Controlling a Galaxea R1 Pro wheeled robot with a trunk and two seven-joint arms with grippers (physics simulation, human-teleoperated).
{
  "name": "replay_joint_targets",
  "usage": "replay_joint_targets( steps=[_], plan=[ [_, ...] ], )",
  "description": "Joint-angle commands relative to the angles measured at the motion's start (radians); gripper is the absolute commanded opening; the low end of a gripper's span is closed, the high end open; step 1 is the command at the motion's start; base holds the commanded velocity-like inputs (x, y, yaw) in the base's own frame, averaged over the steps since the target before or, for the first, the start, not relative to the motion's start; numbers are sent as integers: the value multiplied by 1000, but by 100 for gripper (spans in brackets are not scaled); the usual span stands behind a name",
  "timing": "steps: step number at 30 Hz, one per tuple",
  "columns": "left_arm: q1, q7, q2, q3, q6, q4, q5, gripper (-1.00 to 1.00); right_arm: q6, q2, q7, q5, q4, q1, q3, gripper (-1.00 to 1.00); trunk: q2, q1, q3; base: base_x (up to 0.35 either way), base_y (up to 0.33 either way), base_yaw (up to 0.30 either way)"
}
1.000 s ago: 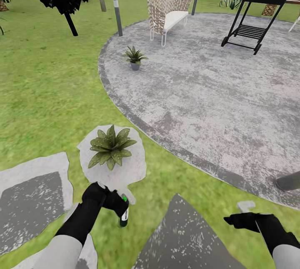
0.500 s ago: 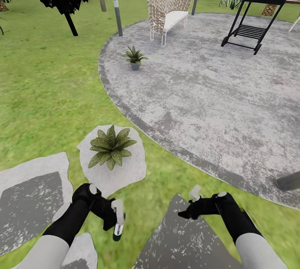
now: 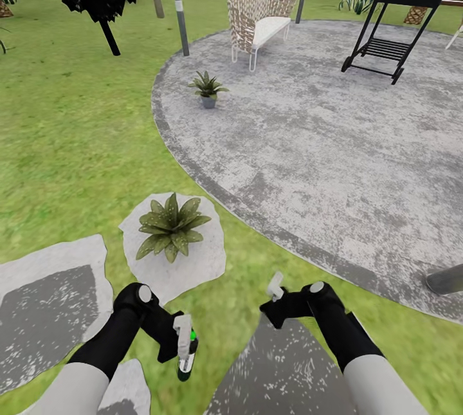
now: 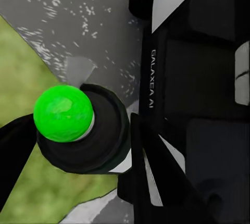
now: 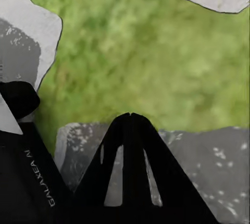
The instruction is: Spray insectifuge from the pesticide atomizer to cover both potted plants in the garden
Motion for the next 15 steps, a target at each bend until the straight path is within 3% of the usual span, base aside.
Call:
replay_joint_targets(
  steps=[1,3,4,6,8,15],
  plan=[
    [-1,-9,-9,-2,12,-1,-9,-100,8,3,29,4,-15,0,16,-100,0,0,-1,0,0,0],
    [-8,-31,-24,-2,17,-2,-55,-100,9,11,98,3,-48,0,29,-100,0,0,-1,0,0,0],
    [-18,-51,-39,-2,24,-3,-102,-100,9,19,128,3,-63,0,32,-100,0,0,-1,0,0,0],
    [-34,-63,-75,-2,51,-3,-195,-100,10,35,151,2,-78,0,35,-100,0,0,-1,0,0,0],
    [-45,-63,-99,-2,73,-3,-238,-100,11,40,157,2,-94,0,37,-100,0,0,-1,0,0,0],
    [-116,-63,-114,-2,145,0,-261,-100,12,46,163,2,-152,0,40,-100,0,0,-1,0,0,0]
  ],
)
